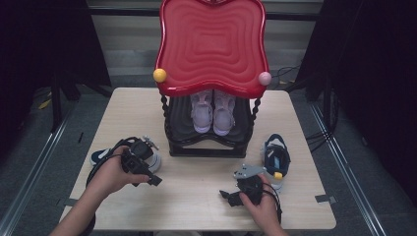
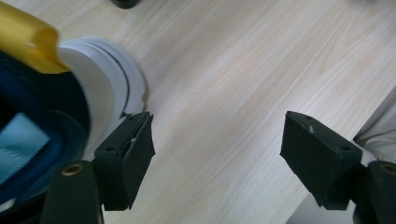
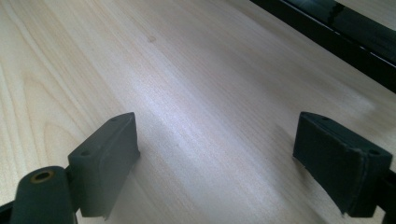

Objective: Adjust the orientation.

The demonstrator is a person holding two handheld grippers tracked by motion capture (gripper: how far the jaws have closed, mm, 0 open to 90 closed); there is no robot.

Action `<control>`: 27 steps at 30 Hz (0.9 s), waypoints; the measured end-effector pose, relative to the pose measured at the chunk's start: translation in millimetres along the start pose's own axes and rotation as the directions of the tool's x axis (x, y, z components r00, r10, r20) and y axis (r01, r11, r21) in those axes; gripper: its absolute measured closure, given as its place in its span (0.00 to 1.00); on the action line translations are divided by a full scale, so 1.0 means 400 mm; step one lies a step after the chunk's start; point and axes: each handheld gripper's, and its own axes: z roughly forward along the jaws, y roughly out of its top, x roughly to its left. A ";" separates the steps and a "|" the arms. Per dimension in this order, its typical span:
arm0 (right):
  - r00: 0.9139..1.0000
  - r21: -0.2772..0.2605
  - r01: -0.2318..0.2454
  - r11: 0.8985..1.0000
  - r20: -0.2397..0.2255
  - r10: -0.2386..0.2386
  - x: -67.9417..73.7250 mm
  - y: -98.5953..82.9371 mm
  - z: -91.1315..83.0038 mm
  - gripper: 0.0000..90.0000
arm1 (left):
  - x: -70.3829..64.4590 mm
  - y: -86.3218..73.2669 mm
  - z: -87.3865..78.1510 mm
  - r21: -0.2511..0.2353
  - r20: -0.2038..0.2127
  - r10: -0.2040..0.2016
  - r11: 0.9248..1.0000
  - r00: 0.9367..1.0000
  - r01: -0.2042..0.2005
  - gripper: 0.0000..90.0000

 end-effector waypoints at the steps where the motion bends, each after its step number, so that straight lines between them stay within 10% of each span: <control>1: 1.000 0.001 -0.006 1.000 0.000 0.006 0.001 0.000 0.000 0.15 | 0.003 0.005 -0.009 0.019 -0.013 0.002 1.000 1.000 -0.002 0.28; 27: 1.000 -0.001 0.000 1.000 0.000 0.000 0.000 0.001 0.000 0.14 | 0.077 0.035 -0.055 0.010 -0.101 -0.083 0.996 0.991 0.084 0.28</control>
